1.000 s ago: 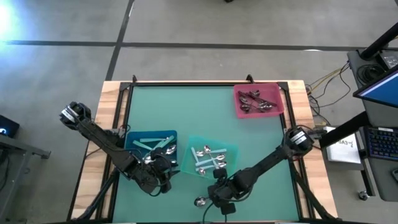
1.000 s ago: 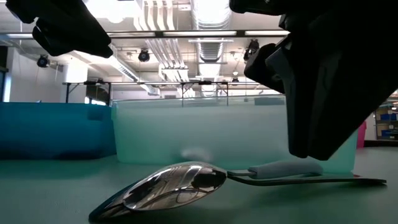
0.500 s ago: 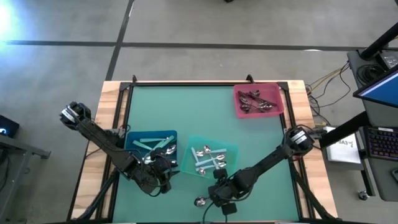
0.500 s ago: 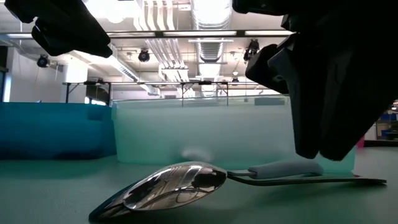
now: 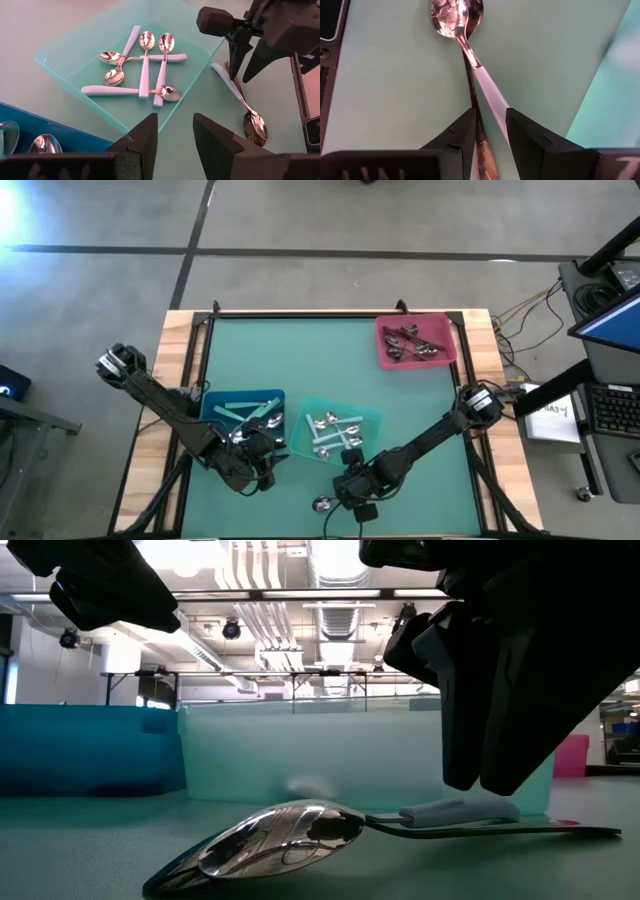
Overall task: Sort silverware by color (type)
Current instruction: Put the blue spoon into the green bin
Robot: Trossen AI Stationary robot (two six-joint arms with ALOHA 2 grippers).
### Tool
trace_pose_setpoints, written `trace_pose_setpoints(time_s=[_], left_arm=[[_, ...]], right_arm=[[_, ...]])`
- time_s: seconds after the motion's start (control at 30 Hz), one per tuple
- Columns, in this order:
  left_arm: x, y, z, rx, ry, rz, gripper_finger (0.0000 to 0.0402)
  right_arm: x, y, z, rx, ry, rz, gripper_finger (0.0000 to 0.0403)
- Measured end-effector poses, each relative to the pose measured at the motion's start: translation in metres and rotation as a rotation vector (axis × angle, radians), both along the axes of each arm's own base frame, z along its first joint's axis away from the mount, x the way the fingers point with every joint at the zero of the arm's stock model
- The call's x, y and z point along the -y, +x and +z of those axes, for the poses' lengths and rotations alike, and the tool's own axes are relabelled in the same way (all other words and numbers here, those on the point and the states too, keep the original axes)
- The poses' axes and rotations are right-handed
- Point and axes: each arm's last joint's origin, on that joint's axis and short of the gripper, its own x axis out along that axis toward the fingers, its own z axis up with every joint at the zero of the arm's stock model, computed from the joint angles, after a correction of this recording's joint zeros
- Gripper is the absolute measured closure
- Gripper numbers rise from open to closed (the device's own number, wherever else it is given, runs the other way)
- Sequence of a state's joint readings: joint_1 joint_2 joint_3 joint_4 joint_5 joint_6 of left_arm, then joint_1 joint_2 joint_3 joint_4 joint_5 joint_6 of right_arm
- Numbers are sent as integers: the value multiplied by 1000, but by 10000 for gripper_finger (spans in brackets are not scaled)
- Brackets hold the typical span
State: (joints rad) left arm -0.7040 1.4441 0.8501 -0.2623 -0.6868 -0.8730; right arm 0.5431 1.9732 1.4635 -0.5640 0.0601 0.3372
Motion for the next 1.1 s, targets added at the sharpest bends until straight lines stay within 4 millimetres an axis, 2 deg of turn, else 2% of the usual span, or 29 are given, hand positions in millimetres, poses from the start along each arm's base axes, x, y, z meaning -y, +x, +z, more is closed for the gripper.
trace_pose_setpoints(time_s=[0.4, 0.6, 1.1], left_arm=[[0, 0, 0, 0, 0, 0, 293], [0, 0, 0, 0, 0, 0, 293], [0, 0, 0, -1, 1, 0, 293]], right_arm=[[7, 1, -1, -8, -60, 48, 267], [15, -5, -4, -83, -141, 56, 266], [9, 1, -5, -14, -98, 53, 272]])
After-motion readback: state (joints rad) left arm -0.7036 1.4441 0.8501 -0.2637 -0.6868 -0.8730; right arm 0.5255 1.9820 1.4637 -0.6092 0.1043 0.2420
